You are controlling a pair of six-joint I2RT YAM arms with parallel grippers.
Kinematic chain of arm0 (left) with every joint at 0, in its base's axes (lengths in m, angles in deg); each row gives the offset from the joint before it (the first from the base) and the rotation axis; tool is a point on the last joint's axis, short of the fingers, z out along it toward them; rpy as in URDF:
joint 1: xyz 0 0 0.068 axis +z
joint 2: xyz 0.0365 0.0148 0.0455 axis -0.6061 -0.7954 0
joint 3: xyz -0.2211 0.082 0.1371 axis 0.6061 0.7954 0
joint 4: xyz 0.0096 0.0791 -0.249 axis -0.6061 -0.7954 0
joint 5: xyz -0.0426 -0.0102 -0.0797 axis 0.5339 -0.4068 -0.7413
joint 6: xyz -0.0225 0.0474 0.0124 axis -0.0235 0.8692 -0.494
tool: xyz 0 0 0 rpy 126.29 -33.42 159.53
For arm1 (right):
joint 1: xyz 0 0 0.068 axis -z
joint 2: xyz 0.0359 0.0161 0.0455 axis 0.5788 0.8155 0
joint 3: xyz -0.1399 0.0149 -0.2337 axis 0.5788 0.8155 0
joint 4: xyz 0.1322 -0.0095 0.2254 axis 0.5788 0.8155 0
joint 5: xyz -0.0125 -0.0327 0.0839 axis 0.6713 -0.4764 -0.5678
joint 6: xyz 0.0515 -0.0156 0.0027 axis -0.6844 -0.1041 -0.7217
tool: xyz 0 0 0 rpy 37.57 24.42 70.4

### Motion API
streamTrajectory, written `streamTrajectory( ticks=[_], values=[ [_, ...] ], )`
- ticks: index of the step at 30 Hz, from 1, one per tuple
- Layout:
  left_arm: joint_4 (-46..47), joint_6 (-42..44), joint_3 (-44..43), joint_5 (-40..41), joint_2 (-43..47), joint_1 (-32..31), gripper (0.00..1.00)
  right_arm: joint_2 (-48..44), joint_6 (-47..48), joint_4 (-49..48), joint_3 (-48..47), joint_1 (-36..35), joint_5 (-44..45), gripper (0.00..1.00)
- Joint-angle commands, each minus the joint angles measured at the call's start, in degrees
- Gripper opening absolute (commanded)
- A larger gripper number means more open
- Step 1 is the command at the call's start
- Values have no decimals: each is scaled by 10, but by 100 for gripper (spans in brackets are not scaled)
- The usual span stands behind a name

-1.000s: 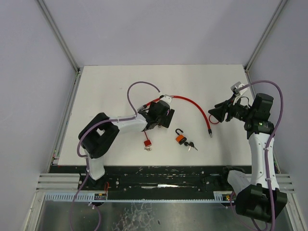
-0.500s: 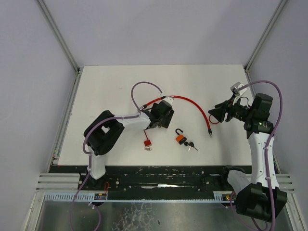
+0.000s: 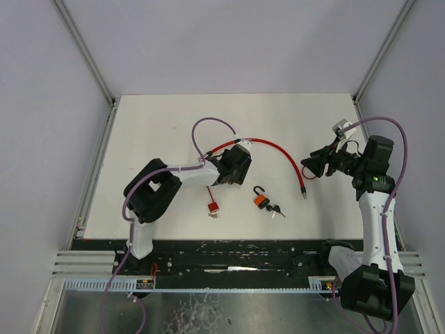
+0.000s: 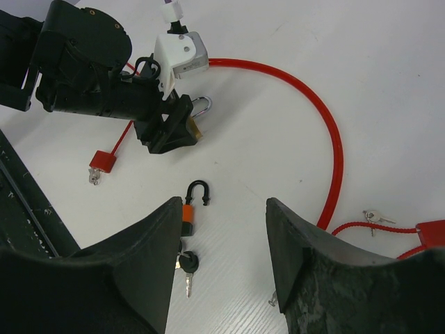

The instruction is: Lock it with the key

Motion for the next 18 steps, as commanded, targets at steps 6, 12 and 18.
streamTrajectory(
  ticks=[6, 12, 18],
  values=[
    [-33, -13, -11, -28, -4, 10, 56, -4, 7, -7, -1, -2, -1, 58],
    [-36, -14, -11, -42, -5, 15, 52, -4, 7, -8, 0, -2, -3, 58],
    [-35, -16, -8, -50, -1, 18, 44, -3, 7, -9, 1, -2, -4, 58]
  ],
)
